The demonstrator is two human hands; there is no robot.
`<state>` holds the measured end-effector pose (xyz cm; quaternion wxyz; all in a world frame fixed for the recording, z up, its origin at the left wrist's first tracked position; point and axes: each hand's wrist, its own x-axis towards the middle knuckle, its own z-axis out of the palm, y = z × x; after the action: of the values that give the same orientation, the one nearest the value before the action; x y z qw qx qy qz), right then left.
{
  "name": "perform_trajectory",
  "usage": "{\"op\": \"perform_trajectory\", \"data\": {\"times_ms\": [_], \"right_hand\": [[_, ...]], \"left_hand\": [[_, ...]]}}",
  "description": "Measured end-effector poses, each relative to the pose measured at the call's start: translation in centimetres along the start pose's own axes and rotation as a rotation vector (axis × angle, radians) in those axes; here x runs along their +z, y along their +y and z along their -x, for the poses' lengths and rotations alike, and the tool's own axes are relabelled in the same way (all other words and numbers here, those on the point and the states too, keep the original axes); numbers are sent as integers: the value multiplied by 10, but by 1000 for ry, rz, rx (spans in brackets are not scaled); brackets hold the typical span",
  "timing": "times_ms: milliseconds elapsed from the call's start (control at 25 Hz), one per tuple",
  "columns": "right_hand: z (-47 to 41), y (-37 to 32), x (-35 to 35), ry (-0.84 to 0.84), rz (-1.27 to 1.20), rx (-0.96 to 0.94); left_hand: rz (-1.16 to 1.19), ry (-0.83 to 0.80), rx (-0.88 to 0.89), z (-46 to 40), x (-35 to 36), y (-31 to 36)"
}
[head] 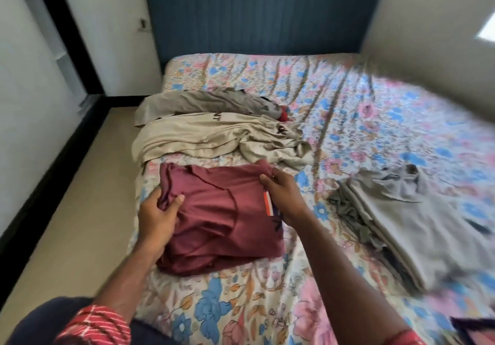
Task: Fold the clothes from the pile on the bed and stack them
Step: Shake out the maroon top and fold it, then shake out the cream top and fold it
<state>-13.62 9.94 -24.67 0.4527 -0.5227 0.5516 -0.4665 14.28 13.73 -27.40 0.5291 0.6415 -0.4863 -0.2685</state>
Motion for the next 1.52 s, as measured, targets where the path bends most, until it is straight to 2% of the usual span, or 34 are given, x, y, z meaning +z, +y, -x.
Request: {"op": "perform_trajectory", "data": {"times_ms": [160, 400, 480, 560, 680, 760, 840, 920, 1120, 1240, 1320, 1440, 1520], "right_hand": [[35, -8, -87, 308, -244, -59], [100, -33, -206, 893, -300, -108], [123, -33, -242, 1071, -270, -43], [138, -18, -264, 1161, -123, 125], [146, 12, -268, 1143, 323, 535], [141, 14, -261, 1134, 526, 593], [121, 8, -253, 1128, 633, 478], [89, 3, -241, 1061, 659, 342], [-11, -6, -175, 701, 636, 107], [-62, -13, -124, 451, 777, 27], [-85, -14, -101, 361, 828, 7], [-117, -16, -73, 337, 862, -67], [-137, -11, -73, 436, 821, 18]], "left_hand": [[57, -371, 157, -29, 87, 74], [136, -899, 333, -31, 259, 204], [193, -1064, 384, -11, 315, 249], [124, -1123, 449, 11, 364, 264], [-133, -1113, 478, 40, 402, 244], [-188, -1146, 467, 50, 405, 227], [-159, -1103, 461, 47, 399, 215], [-100, -986, 433, 34, 386, 208], [-89, -780, 290, -21, 328, 178], [-112, -623, 171, -65, 270, 156], [-116, -536, 103, -87, 241, 142], [-70, -401, 23, -117, 201, 124], [-69, -371, 0, -131, 183, 111]]}}
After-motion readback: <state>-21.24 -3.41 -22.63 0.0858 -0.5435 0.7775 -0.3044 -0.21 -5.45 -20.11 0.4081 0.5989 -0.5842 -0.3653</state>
